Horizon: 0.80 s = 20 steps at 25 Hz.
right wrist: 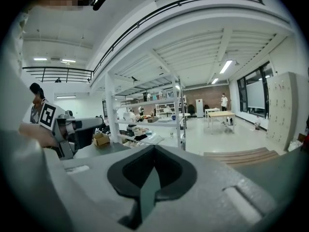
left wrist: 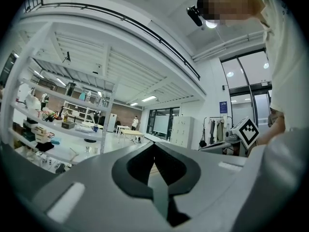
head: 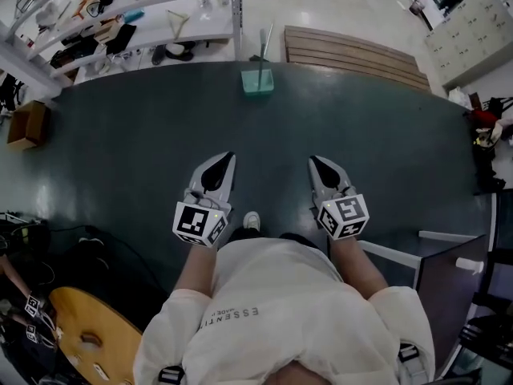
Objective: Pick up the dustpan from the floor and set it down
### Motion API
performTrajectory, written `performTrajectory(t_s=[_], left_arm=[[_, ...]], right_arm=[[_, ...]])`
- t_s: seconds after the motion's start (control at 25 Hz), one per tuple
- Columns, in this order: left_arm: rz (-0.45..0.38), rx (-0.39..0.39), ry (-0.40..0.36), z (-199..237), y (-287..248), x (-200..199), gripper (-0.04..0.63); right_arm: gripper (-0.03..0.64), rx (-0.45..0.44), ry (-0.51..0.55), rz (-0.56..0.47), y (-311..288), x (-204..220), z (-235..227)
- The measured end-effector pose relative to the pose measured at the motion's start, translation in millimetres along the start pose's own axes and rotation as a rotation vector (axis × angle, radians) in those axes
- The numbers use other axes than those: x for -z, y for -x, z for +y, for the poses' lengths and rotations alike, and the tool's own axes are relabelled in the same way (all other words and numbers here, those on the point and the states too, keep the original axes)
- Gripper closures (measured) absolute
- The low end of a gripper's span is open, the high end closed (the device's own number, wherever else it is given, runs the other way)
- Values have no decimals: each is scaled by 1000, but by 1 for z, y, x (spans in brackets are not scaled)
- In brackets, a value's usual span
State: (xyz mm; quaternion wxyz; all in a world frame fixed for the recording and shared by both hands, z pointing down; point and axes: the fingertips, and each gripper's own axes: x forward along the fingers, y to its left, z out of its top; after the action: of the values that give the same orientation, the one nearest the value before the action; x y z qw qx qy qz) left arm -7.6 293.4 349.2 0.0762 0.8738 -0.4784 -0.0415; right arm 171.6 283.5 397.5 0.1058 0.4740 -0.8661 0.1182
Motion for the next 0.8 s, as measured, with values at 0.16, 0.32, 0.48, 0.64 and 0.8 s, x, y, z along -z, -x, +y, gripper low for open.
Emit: performTrajectory(t_s=[0.16, 0.32, 0.48, 0.64, 0.8], left_arm=[[6, 2, 7, 32, -18, -1, 581], [24, -21, 34, 55, -33, 10, 581], [41, -85, 40, 97, -53, 21, 581], [61, -138, 30, 153, -95, 16, 581], [63, -165, 15, 210, -164, 1, 581]], right_arm=[[623, 12, -12, 15, -34, -6, -2], [623, -8, -2, 25, -70, -8, -9], [623, -41, -13, 40, -122, -9, -27], [623, -62, -28, 59, -195, -25, -57], [623, -71, -17, 82, -277, -53, -101]])
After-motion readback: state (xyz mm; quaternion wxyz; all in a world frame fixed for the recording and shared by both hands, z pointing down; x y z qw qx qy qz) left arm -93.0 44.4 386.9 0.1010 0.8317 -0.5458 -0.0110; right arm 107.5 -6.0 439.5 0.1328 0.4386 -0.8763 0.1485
